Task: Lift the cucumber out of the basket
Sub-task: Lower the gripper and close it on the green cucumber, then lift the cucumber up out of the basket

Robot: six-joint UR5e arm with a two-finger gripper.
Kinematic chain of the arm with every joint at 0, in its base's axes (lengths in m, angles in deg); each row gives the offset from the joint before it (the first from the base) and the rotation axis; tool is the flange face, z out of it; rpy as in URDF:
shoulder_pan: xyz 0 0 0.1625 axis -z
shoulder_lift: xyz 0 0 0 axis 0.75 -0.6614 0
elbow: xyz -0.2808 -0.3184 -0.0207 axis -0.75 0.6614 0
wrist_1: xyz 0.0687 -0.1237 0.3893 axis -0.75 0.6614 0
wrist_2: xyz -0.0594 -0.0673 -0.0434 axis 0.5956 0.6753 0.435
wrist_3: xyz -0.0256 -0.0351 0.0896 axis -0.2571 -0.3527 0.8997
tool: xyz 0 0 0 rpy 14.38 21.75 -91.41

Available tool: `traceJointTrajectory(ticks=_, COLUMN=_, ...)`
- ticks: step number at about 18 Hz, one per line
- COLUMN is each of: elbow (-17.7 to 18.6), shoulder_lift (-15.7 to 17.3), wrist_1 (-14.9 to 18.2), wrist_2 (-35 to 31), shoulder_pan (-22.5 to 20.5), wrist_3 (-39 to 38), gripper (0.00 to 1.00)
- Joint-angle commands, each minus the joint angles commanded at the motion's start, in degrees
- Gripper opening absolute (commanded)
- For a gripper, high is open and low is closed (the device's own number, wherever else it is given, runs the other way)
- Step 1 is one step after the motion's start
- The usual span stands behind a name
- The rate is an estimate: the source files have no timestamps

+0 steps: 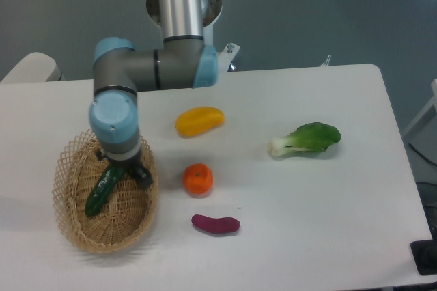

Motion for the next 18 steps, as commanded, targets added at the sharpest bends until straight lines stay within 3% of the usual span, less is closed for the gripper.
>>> traceJointTrajectory(ticks=8, elbow=0.8, shoulder_lift=-2.3, wrist_1=-6.8, wrist_2=-0.5, shoulder_pan=2.4, wrist_3=-8.4, gripper=0.99)
traceJointTrajectory(ticks=9, elbow=0.6, shoulder_lift=-2.4, wrist_1=-7.0, wrist_2=-0.5, shoulder_pan=2.5, wrist_3=-8.6, gripper=0.85)
traceJointTrajectory(ticks=11, elbow=0.6, shoulder_lift=-2.5, wrist_1=-7.0, wrist_2=-0.6, shoulder_pan=2.4, wrist_3=-9.0, gripper=0.72)
traceJointTrajectory(ticks=14, elbow=0.1, shoulder_lift=-3.4, wrist_1=-7.7, wrist_2=-1.9, shoulder_pan=2.7, wrist_3=-12.8, gripper=0.61)
traceJointTrajectory(ticks=17, elbow=0.1, shoulder_lift=-3.6, wrist_1=-8.5, wrist_2=-2.5, shoulder_pan=2.9, wrist_3=-12.9, gripper=0.24)
traceJointTrajectory(ticks=18, elbow=0.1, shoulder_lift=-3.6, wrist_1=-8.6, wrist_2=-2.7, shoulder_pan=2.9, wrist_3=-12.9, gripper=0.18)
